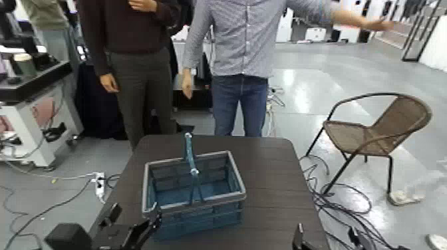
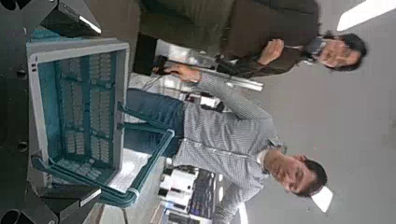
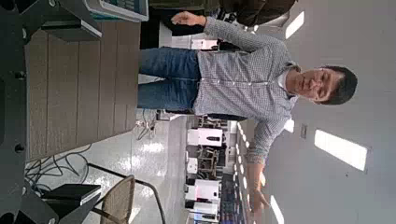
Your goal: Grasp the handle of the crate.
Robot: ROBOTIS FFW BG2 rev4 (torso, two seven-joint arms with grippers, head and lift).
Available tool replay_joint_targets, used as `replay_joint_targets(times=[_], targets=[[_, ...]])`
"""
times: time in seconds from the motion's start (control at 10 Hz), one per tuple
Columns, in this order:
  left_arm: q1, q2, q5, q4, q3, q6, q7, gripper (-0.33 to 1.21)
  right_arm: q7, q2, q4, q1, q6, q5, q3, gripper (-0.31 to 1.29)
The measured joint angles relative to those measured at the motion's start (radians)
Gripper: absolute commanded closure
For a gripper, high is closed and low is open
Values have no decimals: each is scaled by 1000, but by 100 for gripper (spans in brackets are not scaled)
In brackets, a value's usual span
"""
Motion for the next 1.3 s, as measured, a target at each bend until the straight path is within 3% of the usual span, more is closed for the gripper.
replay_joint_targets(times=[0.4,0.6,1.3], targets=[[-174,53,223,59,16,284,-137,11,10,9,20,-11,-14,-18,5,15],[-264,66,284,142,17,323,-154,11,14,10,27,-15,-16,-26,7,15],[-547,174,572,365,-74,516,-156,11,23,12,40,-31,-21,-43,17,15]])
